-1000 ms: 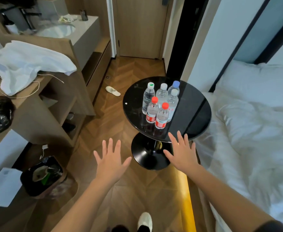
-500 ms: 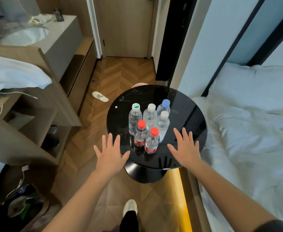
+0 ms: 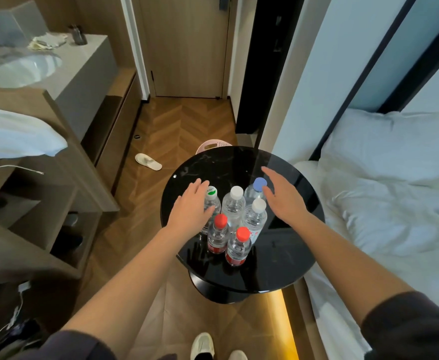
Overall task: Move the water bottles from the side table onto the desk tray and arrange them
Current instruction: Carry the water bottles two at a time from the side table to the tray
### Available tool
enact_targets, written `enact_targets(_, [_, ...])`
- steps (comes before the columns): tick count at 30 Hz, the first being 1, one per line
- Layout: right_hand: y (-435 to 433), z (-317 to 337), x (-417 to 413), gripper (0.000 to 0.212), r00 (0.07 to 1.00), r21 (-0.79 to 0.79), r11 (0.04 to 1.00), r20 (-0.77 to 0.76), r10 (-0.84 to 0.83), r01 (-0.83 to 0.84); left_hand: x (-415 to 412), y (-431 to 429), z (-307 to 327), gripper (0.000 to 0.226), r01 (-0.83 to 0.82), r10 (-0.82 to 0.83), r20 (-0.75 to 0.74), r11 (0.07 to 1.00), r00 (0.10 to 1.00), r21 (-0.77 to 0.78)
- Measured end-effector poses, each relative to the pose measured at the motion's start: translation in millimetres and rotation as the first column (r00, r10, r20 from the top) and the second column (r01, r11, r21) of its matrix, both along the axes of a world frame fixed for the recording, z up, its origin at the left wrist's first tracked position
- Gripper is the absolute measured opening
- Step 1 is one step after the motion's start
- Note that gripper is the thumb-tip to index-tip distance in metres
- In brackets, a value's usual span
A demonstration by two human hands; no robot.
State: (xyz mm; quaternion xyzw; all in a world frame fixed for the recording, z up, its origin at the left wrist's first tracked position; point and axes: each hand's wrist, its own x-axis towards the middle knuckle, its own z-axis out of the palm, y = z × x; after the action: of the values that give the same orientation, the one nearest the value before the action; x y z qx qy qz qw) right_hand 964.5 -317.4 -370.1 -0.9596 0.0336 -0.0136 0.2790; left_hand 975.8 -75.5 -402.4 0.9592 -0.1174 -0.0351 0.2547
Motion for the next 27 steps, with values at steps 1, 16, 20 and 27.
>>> enact_targets(1, [-1, 1, 5, 0.049, 0.999, -0.009, 0.999, -0.035, 0.032, -0.032, 3, -2, -1, 0.068, 0.01, -0.011, -0.017, 1.0, 1.0, -0.022])
enact_targets(16, [-29, -16, 11, 0.028, 0.992, 0.053, 0.997, -0.104, 0.067, -0.062, 0, 11, -11, 0.031, -0.121, 0.098, -0.118, 0.972, 0.988, -0.202])
enact_targets(20, [-43, -17, -8, 0.027, 0.997, 0.062, 0.998, -0.072, 0.038, -0.034, -20, 17, -11, 0.03, -0.167, 0.148, -0.095, 0.957, 0.984, -0.238])
enact_targets(27, [-59, -17, -36, 0.031, 0.992, 0.011, 0.999, -0.112, 0.051, -0.051, -57, 20, -7, 0.032, -0.198, 0.177, -0.114, 0.959, 0.978, -0.205])
